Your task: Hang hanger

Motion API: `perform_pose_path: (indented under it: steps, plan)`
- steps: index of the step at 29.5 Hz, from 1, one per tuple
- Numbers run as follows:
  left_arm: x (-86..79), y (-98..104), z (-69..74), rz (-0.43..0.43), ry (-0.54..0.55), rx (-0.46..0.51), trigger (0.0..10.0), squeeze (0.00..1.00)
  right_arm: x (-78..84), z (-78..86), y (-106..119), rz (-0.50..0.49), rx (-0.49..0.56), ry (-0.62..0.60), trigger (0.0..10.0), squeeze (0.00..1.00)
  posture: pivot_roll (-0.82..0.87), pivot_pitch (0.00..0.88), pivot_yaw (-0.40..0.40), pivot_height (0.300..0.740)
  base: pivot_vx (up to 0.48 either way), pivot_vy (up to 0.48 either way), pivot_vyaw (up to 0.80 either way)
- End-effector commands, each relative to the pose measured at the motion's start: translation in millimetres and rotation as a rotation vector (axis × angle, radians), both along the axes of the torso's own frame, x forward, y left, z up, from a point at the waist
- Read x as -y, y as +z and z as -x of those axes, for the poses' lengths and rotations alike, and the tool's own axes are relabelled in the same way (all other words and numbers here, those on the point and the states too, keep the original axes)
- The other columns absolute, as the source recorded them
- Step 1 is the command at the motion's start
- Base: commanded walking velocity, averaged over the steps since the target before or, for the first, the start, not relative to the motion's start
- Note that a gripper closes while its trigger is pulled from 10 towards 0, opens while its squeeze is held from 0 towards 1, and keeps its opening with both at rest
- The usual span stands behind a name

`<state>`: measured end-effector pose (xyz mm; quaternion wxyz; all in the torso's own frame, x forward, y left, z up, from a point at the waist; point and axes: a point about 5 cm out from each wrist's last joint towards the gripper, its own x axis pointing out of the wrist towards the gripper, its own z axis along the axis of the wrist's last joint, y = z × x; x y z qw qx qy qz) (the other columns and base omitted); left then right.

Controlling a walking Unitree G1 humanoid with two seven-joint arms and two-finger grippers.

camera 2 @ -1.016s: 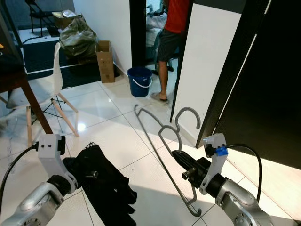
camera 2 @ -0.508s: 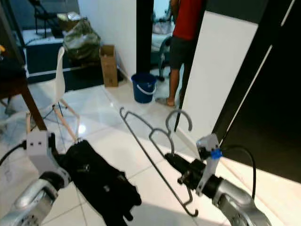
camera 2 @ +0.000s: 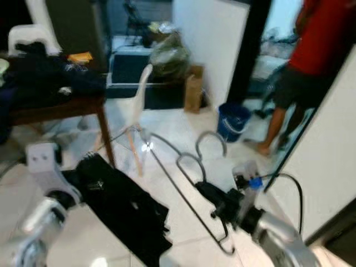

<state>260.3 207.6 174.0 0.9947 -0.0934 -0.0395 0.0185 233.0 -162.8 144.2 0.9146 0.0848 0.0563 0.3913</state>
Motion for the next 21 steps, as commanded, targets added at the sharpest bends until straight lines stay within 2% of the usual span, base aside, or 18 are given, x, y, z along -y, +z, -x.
perform_pose_path:
  steps: [1, 11, 14, 15, 21]
  plan:
    - [3.8, 4, -1.6, -0.010, -0.013, 0.026, 10.0, 0.00, 5.7, 1.5, 1, 0.007, 0.008, -0.018, 10.0, 0.00, 0.01, 0.000, -0.067, 0.740, 0.480, 0.000, 0.73]
    - [-1.6, 30, -10.8, -0.031, 0.006, 0.109, 10.0, 0.00, 6.3, 1.1, 1, 0.003, 0.009, -0.030, 10.0, 0.00, 0.01, 0.000, -0.062, 0.740, 0.480, 0.000, 0.74]
    - [-5.2, 49, -15.0, -0.038, 0.022, 0.168, 10.0, 0.00, 5.2, 0.8, 1, -0.003, 0.011, -0.025, 10.0, 0.00, 0.01, 0.000, -0.059, 0.740, 0.480, 0.000, 0.74]
    - [-5.2, 49, -15.0, -0.038, 0.022, 0.168, 10.0, 0.00, 5.2, 0.8, 1, -0.003, 0.011, -0.025, 10.0, 0.00, 0.01, 0.000, -0.059, 0.740, 0.480, 0.000, 0.74]
    - [-8.5, 72, -21.6, -0.046, 0.034, 0.239, 10.0, 0.00, 6.2, -1.0, 1, -0.032, -0.012, -0.047, 10.0, 0.00, 0.01, 0.000, -0.058, 0.740, 0.480, 0.000, 0.14]
